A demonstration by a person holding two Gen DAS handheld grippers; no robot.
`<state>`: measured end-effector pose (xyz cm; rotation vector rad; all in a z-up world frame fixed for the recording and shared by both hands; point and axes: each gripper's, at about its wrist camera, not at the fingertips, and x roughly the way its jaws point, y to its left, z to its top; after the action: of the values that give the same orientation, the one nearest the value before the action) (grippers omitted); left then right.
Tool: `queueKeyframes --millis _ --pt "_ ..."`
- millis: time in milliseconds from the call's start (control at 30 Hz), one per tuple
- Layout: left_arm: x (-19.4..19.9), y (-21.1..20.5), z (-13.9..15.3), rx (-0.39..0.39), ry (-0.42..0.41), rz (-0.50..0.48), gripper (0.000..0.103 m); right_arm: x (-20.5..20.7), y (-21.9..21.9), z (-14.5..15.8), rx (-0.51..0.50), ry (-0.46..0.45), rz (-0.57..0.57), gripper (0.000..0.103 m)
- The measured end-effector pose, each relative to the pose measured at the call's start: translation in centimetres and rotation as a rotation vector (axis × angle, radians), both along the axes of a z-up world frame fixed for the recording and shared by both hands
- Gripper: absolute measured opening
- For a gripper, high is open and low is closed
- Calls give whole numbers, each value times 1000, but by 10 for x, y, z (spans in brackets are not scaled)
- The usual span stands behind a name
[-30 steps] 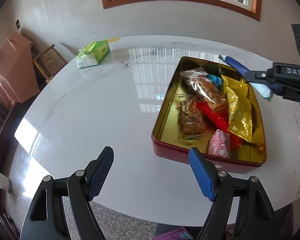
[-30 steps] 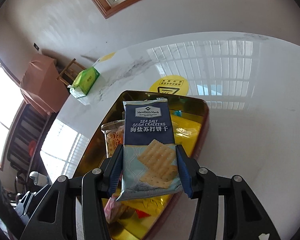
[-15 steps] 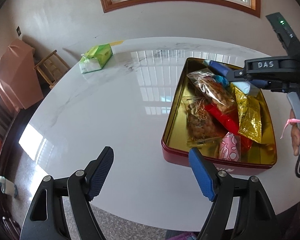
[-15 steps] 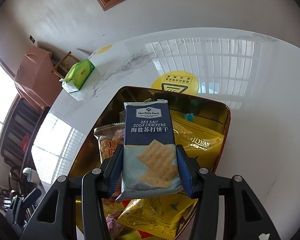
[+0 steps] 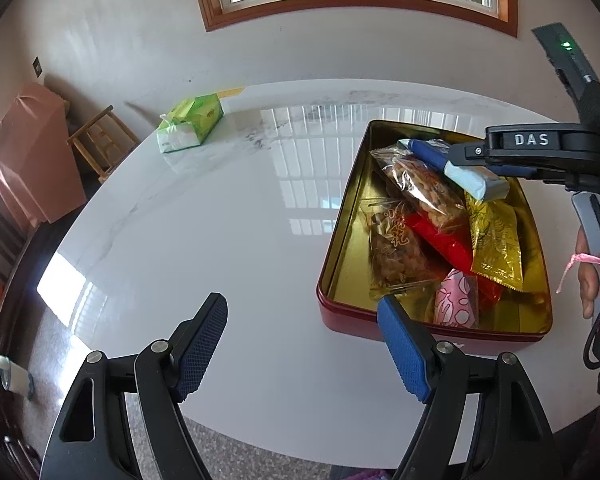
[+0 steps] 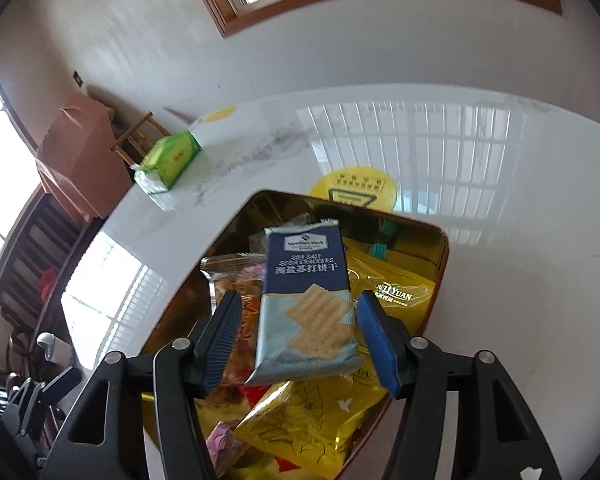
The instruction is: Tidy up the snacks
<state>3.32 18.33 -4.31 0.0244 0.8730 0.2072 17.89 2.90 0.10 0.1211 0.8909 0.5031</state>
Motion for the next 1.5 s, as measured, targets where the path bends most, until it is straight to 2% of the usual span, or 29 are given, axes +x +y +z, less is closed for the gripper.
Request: queueKeyframes --millis 133,200,367,500,667,700,733,767,867,933,967,1067,1133,1233,1267,1500 --pt "-6 -3 6 -14 -33 -13 78 -39 -2 23 -48 -145 20 67" --pt "-9 -6 10 -9 -52 -18 78 -61 -4 34 -83 -228 18 76" --pt "-20 -20 22 51 -113 -32 78 -121 -22 58 -137 -422 -46 95" --pt "-36 -25 40 31 -191 -31 78 -163 -37 78 -180 -559 -90 103" --pt "-68 -33 77 24 -333 -26 78 -197 -49 93 -189 -606 -91 103" --pt "-78 -34 87 30 -375 -19 81 -200 -51 96 -182 -610 -93 103" --pt "-88 -35 98 30 -414 -15 94 -207 -56 100 -171 -617 -98 103" --pt "-96 -36 108 22 -447 -15 101 -212 -58 103 -164 -624 -103 103" --pt "-128 -36 137 2 -569 -13 103 -223 -65 111 -155 -643 -114 103" --pt "-147 -38 153 19 -649 -7 103 -231 -71 116 -144 -657 -124 103" --pt "-152 -40 159 23 -660 -16 103 -235 -74 118 -139 -661 -125 103" --pt "-155 -45 174 0 -625 -83 103 -244 -80 120 -137 -668 -132 103" --pt "-159 -55 180 26 -618 -111 103 -247 -83 118 -140 -666 -135 103" --pt "-171 -73 187 117 -685 -115 103 -245 -89 114 -133 -646 -143 103" --pt "-173 -76 187 122 -693 -104 103 -244 -91 113 -123 -635 -146 103" --pt "-175 -71 186 45 -673 -67 103 -246 -88 108 -110 -612 -141 103"
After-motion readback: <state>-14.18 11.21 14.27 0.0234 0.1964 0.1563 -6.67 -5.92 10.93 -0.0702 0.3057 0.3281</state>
